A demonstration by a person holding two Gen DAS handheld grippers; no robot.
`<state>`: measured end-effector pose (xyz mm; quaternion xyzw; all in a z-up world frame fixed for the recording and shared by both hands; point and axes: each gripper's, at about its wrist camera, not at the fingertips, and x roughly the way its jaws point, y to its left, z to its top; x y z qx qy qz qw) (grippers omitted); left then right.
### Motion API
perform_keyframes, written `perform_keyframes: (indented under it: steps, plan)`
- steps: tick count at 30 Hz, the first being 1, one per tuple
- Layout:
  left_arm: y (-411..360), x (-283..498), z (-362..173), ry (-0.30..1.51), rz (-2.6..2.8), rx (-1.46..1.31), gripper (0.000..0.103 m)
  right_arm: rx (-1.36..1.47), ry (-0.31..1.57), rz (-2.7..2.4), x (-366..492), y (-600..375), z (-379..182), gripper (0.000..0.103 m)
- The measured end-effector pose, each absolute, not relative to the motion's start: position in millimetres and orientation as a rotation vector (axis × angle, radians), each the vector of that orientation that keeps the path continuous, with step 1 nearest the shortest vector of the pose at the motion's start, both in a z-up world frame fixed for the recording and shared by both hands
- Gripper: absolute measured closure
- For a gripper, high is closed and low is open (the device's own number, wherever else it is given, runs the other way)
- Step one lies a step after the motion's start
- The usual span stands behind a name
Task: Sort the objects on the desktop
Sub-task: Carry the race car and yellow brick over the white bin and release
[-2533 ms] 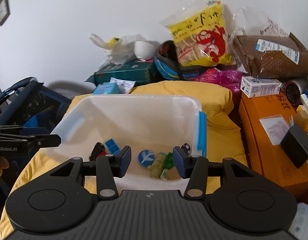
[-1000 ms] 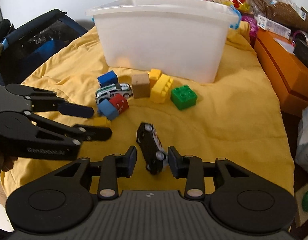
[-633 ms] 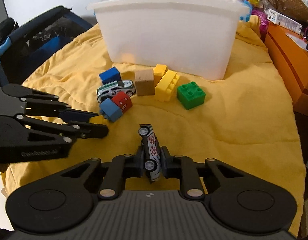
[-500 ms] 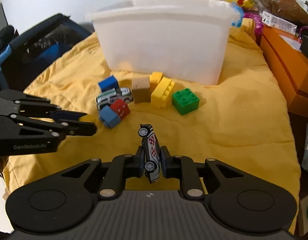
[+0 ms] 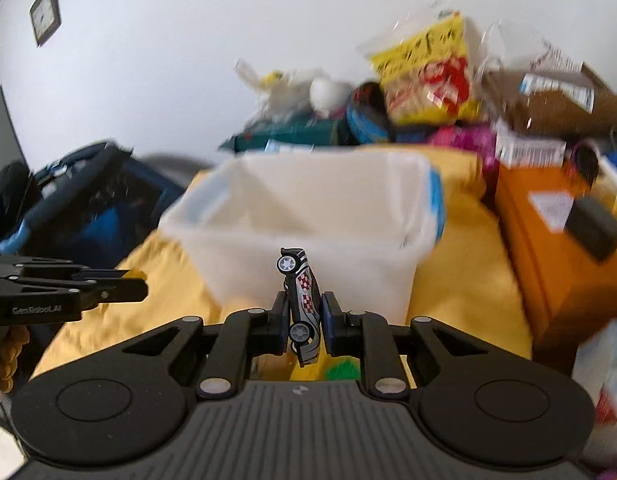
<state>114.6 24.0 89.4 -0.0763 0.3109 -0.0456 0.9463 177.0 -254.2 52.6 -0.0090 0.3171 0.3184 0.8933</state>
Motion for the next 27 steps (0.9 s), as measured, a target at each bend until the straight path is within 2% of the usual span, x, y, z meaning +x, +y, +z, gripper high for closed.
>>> perform_keyframes:
  steps: [6, 16, 17, 19, 20, 21, 23, 27]
  plan:
    - [32.8, 160.3, 104.5, 0.651, -0.075, -0.138, 0.078, 0.004, 0.673, 0.630, 221.6, -243.9, 68.9, 0.084]
    - [37.2, 212.3, 105.4, 0.728, -0.066, -0.142, 0.077, 0.009, 0.784, 0.603, 272.6, -230.2, 63.1, 0.084]
    - [36.3, 214.5, 105.3, 0.733, -0.062, -0.133, 0.074, 0.010, 0.789, 0.602, 274.8, -228.7, 62.8, 0.084]
    - [35.3, 218.1, 105.2, 0.747, -0.058, -0.122, 0.051, -0.009, 0.788, 0.604, 277.8, -223.5, 62.9, 0.083]
    - [35.0, 218.0, 106.0, 0.741, -0.041, -0.121, 0.039, -0.021, 0.786, 0.607, 279.4, -220.6, 62.8, 0.080]
    - [34.8, 215.9, 106.6, 0.725, -0.027, -0.115, 0.037, -0.025, 0.783, 0.607, 280.1, -219.1, 63.0, 0.069]
    - [34.4, 209.8, 106.9, 0.706, -0.034, -0.097, 0.037, -0.024, 0.767, 0.604, 279.5, -219.3, 64.2, 0.057]
    - [34.3, 180.2, 106.5, 0.657, -0.047, -0.099, 0.037, -0.031, 0.745, 0.626, 269.1, -225.8, 67.0, 0.058]
